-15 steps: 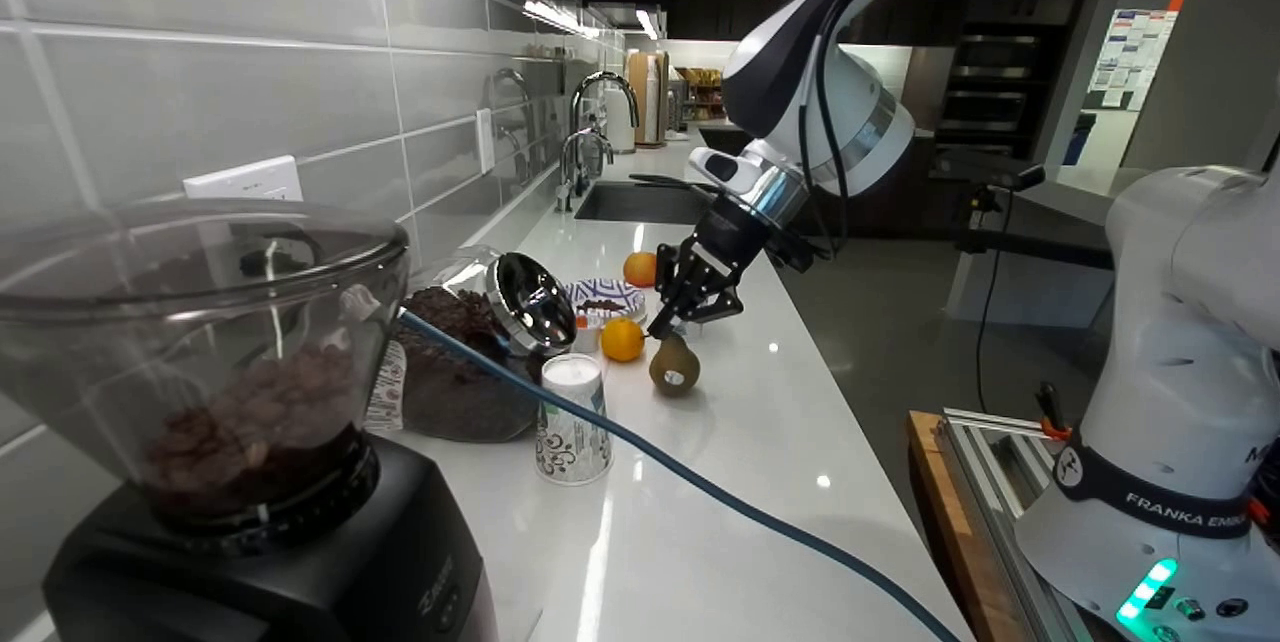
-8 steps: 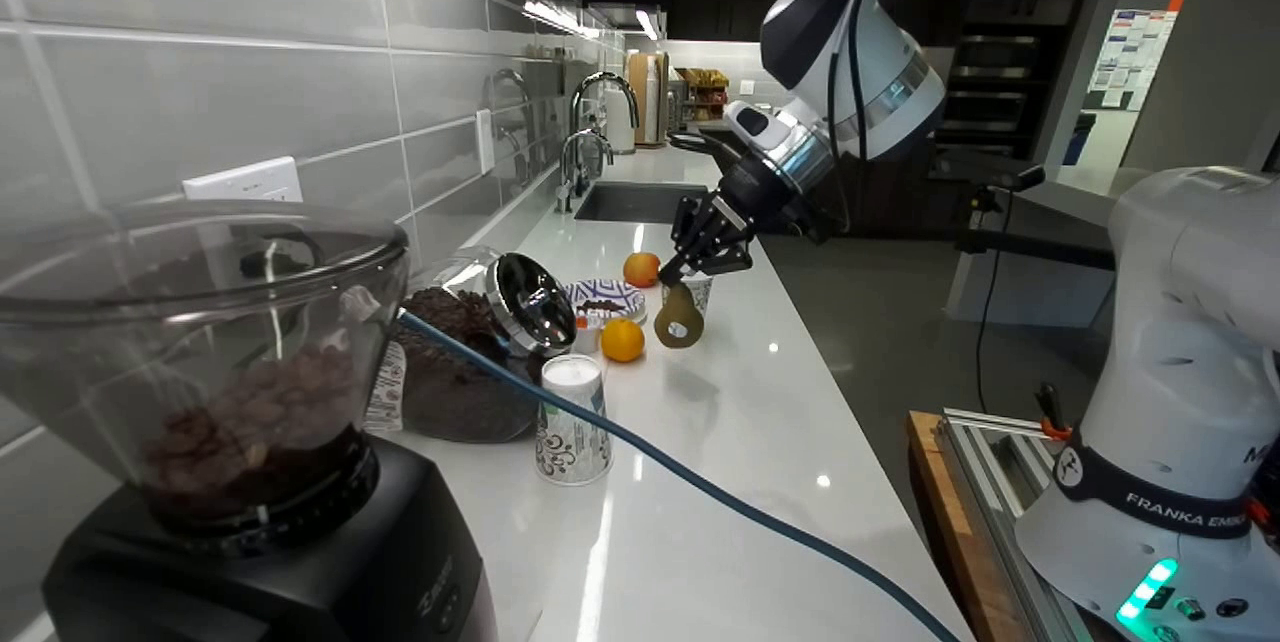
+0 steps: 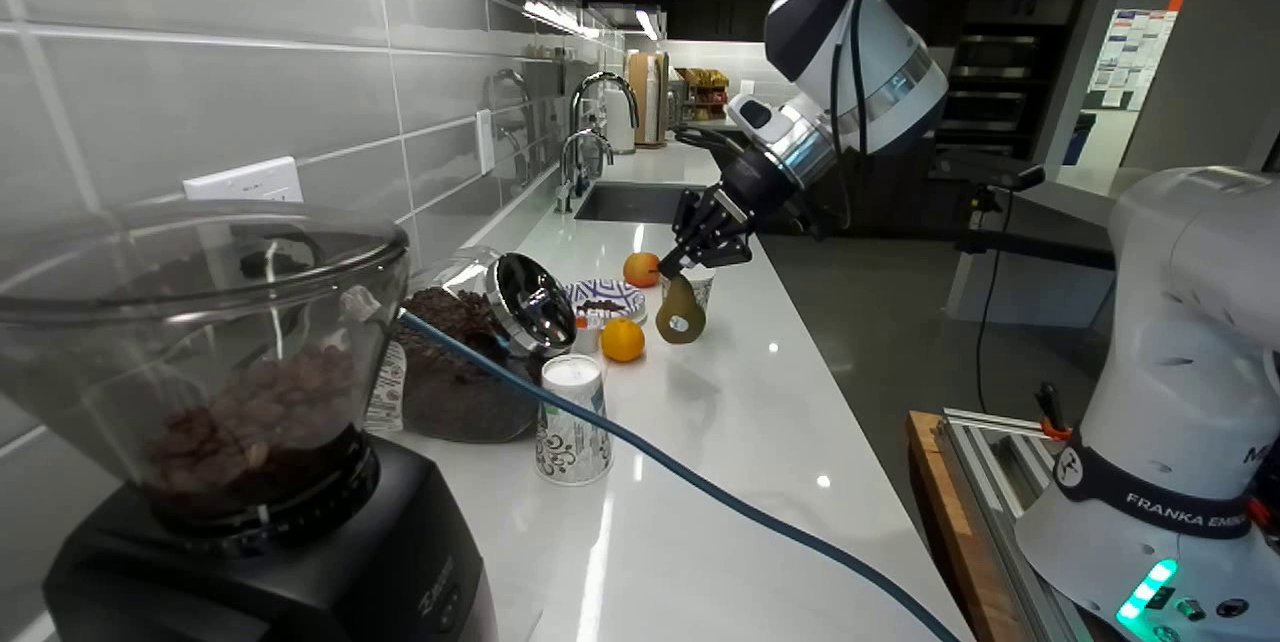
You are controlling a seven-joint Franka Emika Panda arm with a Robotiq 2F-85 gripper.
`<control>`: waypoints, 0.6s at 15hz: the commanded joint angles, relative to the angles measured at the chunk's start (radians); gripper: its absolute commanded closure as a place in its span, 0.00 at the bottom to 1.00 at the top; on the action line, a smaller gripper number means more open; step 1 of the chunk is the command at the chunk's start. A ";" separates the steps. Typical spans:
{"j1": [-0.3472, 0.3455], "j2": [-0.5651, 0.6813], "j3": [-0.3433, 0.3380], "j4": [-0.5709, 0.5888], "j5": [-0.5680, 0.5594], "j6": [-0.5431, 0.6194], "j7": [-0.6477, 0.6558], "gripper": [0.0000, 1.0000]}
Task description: Move the pear backwards
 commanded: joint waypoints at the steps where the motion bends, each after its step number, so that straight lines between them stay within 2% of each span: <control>1: 0.025 -0.001 -0.059 0.085 0.152 -0.026 -0.041 0.99; 4: 0.040 0.023 -0.097 0.167 0.312 -0.016 -0.096 0.99; 9: 0.054 0.129 -0.179 0.284 0.646 -0.192 -0.241 0.99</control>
